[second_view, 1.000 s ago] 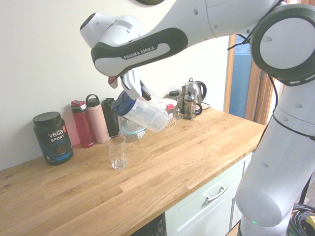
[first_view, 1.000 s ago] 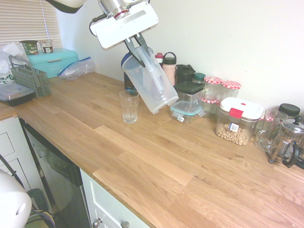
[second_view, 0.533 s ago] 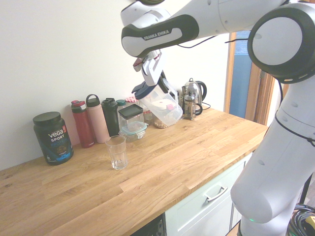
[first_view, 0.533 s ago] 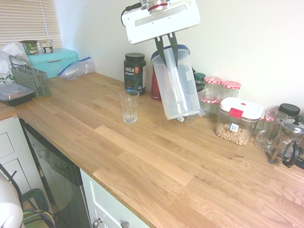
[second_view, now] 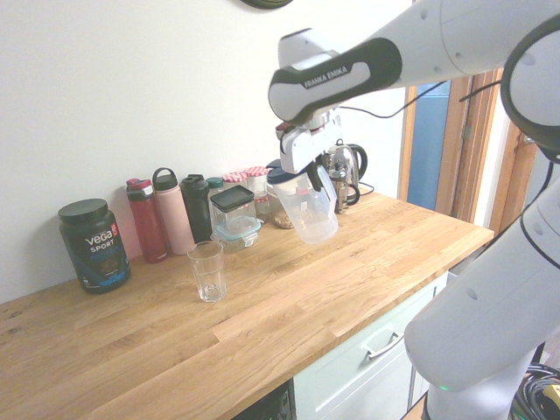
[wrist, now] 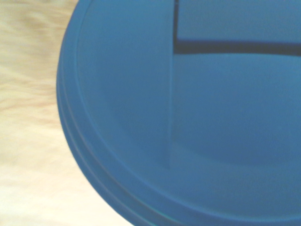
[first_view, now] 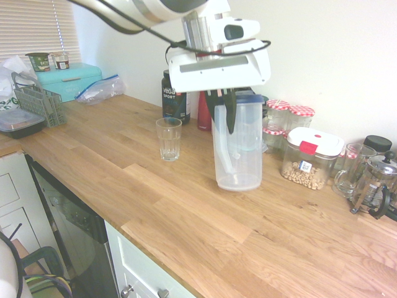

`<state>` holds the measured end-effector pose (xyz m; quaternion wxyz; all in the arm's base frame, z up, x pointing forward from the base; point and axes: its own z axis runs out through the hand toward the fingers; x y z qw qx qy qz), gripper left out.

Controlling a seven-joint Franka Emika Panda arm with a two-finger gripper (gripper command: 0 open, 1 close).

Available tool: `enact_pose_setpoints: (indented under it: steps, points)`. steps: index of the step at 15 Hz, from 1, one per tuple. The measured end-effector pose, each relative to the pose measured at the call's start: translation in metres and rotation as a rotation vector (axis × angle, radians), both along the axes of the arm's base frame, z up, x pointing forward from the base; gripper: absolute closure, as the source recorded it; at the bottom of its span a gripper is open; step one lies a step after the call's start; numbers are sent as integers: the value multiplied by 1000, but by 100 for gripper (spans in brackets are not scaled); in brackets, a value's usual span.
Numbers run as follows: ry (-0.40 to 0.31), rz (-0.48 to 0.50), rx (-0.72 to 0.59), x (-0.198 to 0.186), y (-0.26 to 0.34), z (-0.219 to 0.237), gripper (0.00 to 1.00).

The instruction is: Pour me some water

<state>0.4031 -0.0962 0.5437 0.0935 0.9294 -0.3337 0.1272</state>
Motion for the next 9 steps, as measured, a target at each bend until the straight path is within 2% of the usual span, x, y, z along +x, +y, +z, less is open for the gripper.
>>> enact_pose_setpoints:
  steps: [6, 9]
  points:
    - [-233, -217, 84, -18, -44, -36, 100]
    - [-239, -254, 158, -14, -53, -51, 100]
